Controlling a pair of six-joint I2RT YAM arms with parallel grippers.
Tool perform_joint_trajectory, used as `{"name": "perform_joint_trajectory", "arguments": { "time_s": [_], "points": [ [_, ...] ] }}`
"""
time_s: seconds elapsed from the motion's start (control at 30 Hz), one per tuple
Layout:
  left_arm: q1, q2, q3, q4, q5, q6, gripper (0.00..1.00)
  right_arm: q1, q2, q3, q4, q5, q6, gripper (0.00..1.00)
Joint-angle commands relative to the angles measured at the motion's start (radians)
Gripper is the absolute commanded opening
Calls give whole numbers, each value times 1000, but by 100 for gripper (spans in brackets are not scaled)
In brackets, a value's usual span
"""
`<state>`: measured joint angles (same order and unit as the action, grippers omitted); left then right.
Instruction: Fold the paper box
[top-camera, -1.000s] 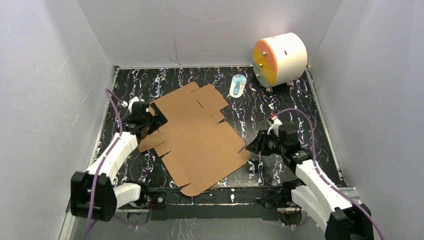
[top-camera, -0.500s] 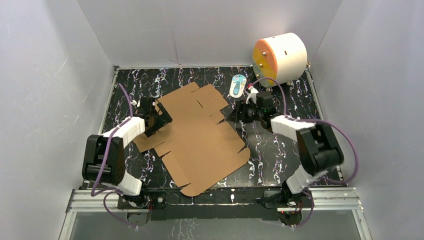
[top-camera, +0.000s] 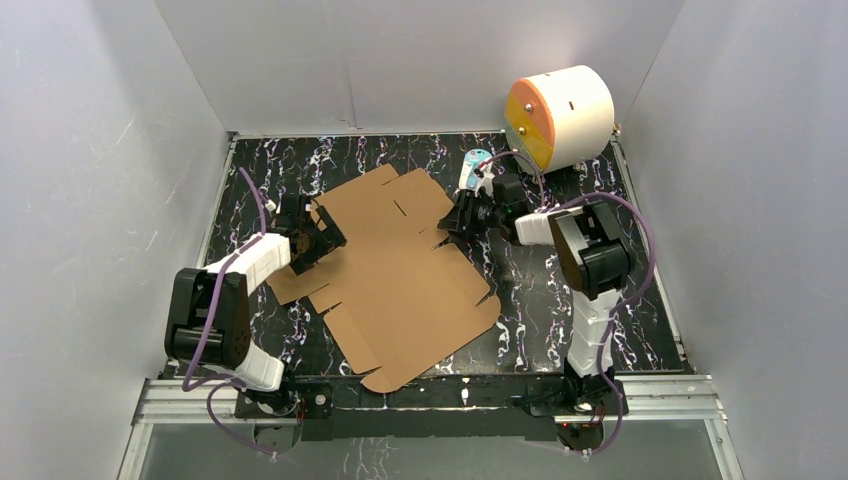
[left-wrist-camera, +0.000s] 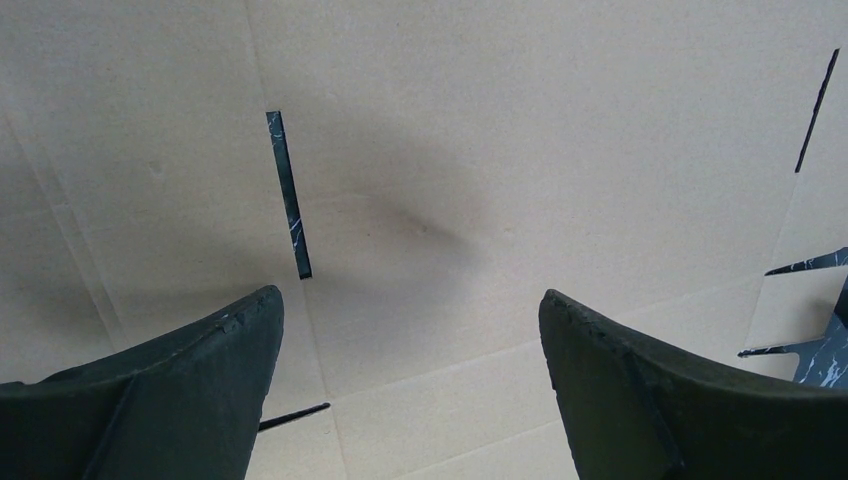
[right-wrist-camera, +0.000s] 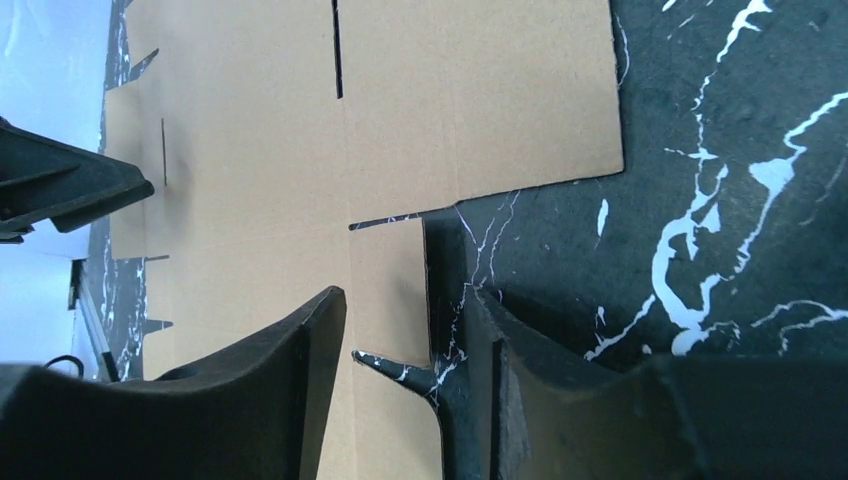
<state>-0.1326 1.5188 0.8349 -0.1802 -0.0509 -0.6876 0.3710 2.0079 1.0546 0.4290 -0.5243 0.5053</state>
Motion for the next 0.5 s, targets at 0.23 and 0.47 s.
{"name": "perform_joint_trajectory", "arguments": {
  "time_s": [0.23, 0.47],
  "points": [
    [7, -20, -17, -13, 51, 6, 95, 11, 1, -55, 123, -63, 85, 22],
    [7, -61, -63, -3, 142, -1, 94, 8, -204, -275, 142, -8, 93, 2]
  ]
}}
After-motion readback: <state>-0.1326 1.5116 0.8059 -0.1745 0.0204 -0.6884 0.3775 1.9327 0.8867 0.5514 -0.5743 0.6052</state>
